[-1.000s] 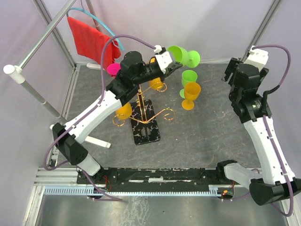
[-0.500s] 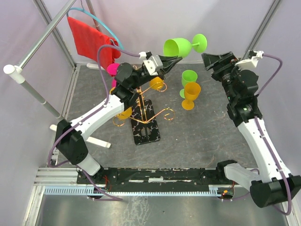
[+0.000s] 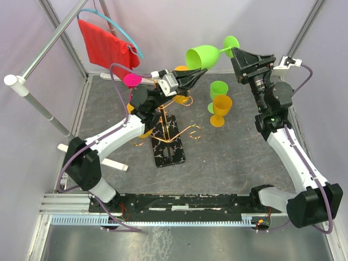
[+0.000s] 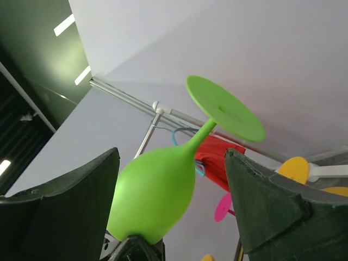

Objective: Place the wine glass upside down on the wine glass rack

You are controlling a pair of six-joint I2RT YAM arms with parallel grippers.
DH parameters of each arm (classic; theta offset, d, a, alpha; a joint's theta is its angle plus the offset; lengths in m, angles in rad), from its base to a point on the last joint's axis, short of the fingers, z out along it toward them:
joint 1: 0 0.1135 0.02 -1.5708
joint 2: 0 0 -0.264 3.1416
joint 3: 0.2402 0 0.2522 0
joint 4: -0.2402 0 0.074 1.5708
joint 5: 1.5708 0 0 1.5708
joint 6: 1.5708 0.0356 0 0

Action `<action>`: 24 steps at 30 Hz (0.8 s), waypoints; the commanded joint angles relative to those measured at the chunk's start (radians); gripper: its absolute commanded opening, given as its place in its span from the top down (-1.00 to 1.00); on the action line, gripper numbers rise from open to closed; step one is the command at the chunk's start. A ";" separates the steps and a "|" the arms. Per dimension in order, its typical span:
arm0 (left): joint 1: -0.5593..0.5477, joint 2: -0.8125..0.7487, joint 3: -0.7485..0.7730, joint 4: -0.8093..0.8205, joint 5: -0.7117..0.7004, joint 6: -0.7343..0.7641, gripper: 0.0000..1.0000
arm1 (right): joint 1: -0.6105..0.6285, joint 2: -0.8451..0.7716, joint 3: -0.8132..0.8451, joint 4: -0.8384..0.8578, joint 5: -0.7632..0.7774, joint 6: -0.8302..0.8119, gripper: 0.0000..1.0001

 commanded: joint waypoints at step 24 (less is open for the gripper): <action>-0.001 -0.013 -0.008 0.197 -0.031 -0.037 0.95 | 0.071 0.240 0.144 0.342 -0.053 0.160 -0.34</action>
